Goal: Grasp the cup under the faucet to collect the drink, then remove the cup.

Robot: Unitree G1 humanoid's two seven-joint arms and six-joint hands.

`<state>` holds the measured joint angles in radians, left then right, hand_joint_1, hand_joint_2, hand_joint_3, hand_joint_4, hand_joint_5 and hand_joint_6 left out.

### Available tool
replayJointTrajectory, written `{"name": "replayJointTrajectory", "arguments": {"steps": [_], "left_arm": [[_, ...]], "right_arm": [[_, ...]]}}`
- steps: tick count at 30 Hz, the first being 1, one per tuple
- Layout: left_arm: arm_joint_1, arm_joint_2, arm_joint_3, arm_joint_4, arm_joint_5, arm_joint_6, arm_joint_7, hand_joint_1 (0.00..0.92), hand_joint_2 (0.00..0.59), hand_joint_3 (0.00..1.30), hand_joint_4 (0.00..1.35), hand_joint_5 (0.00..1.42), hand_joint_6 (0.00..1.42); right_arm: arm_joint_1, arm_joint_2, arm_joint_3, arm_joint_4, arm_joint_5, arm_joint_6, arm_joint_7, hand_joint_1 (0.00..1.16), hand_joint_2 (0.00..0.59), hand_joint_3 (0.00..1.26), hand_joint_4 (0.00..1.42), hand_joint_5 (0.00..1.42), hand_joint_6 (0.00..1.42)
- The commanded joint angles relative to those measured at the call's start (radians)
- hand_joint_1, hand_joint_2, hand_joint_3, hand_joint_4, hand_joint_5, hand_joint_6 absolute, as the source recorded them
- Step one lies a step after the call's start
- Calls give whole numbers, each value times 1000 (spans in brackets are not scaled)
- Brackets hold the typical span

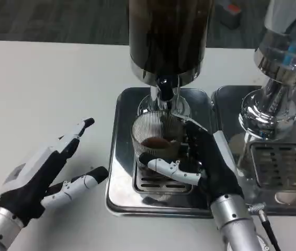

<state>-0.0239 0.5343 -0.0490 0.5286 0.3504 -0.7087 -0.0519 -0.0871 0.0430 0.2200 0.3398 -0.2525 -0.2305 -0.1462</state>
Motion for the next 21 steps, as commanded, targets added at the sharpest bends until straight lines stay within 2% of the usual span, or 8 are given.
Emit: {"name": "replayJointTrajectory", "arguments": {"steps": [1, 12, 21], "left_arm": [[-16, 1, -4, 18, -16, -2, -10, 0, 128, 6, 0, 24, 0], [-32, -7, -10, 35, -45, -9, -28, 0, 128, 6, 0, 24, 0], [-36, -2, -14, 47, -39, -13, -23, 0, 129, 0, 0, 24, 0]], "right_arm": [[22, 1, -8, -12, -1, -1, -11, 920, 210, 374, 313, 355, 584], [55, 5, -17, -92, -16, -5, -36, 932, 203, 375, 329, 373, 618], [76, 7, -20, -117, -25, -9, -48, 939, 203, 387, 362, 400, 644]]}}
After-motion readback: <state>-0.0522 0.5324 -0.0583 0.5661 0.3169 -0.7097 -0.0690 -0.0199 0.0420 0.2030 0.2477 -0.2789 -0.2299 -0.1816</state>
